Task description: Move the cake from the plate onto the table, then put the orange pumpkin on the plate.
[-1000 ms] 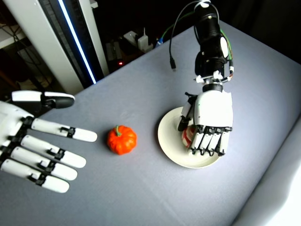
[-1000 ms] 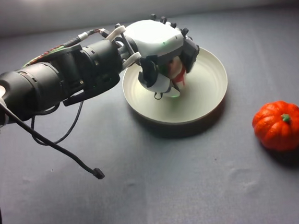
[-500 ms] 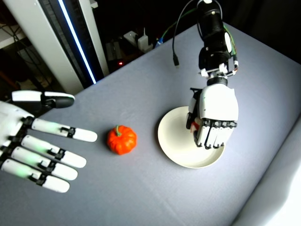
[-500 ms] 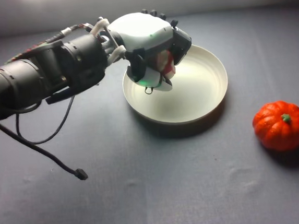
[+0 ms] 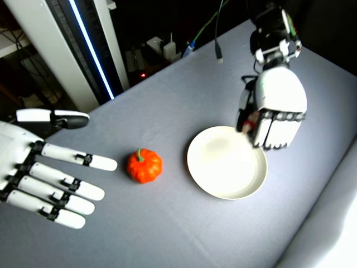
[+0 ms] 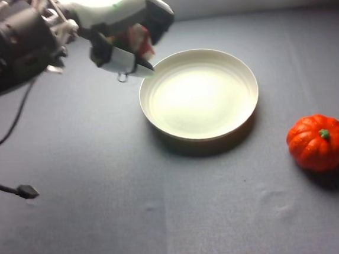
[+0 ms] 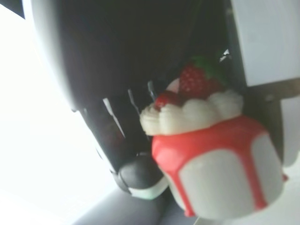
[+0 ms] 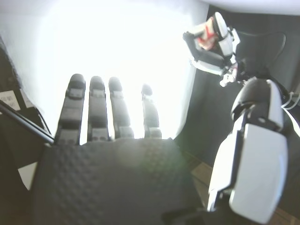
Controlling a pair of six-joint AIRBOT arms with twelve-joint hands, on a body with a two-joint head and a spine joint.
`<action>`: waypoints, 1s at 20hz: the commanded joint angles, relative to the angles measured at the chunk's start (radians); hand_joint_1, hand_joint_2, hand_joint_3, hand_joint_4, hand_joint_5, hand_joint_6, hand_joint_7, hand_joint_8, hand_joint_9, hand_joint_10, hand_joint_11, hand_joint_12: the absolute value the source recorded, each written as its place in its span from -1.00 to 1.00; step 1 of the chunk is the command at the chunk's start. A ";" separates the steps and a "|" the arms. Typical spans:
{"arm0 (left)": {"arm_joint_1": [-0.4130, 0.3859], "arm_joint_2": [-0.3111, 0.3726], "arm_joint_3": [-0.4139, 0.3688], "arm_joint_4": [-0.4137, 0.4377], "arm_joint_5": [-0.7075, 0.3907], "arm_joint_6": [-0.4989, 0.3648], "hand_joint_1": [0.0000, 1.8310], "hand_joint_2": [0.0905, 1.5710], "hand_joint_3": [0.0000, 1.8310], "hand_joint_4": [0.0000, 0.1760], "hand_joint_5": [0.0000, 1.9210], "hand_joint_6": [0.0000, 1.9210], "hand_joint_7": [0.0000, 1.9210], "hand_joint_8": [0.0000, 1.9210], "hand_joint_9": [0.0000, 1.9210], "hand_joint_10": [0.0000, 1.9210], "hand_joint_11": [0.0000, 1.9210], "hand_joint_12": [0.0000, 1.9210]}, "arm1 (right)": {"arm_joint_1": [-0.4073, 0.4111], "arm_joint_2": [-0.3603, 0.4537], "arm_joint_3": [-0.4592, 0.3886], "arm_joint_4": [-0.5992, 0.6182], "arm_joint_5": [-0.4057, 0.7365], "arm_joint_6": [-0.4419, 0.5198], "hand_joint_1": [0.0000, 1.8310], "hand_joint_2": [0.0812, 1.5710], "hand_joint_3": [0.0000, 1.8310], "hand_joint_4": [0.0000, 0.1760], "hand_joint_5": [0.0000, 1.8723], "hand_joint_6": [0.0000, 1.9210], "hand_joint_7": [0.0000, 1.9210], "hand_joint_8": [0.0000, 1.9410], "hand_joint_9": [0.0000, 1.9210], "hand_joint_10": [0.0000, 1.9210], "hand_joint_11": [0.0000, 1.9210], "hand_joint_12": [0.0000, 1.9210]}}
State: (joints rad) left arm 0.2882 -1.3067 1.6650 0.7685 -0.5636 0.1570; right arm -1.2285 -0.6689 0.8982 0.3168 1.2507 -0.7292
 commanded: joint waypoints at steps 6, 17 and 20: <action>0.002 0.089 -0.055 0.013 -0.087 0.000 0.51 0.33 -0.88 -1.00 -0.04 0.99 0.21 1.00 0.31 1.00 0.43 1.00 | 0.010 0.004 0.000 0.019 0.112 0.010 -0.63 0.01 -1.00 1.00 -1.00 -1.00 -1.00 -1.00 -1.00 -1.00 -1.00 -1.00; 0.164 0.173 -0.093 -0.067 -0.082 0.000 0.50 0.37 -1.00 -1.00 -0.02 1.00 0.16 1.00 0.25 1.00 0.37 1.00 | 0.009 -0.001 -0.005 0.022 0.112 0.010 -0.65 -0.02 -1.00 1.00 -1.00 -1.00 -1.00 -1.00 -1.00 -1.00 -1.00 -1.00; 0.241 0.184 -0.100 -0.126 -0.093 0.000 0.50 0.39 -1.00 -1.00 -0.09 1.00 0.18 1.00 0.30 1.00 0.41 1.00 | 0.009 -0.001 -0.006 0.023 0.112 0.010 -0.63 -0.04 -1.00 1.00 -1.00 -1.00 -1.00 -1.00 -1.00 -1.00 -1.00 -1.00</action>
State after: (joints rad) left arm 0.5392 -1.1393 1.5669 0.6811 -0.5762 0.1562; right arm -1.2285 -0.6739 0.8909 0.3218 1.2430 -0.7292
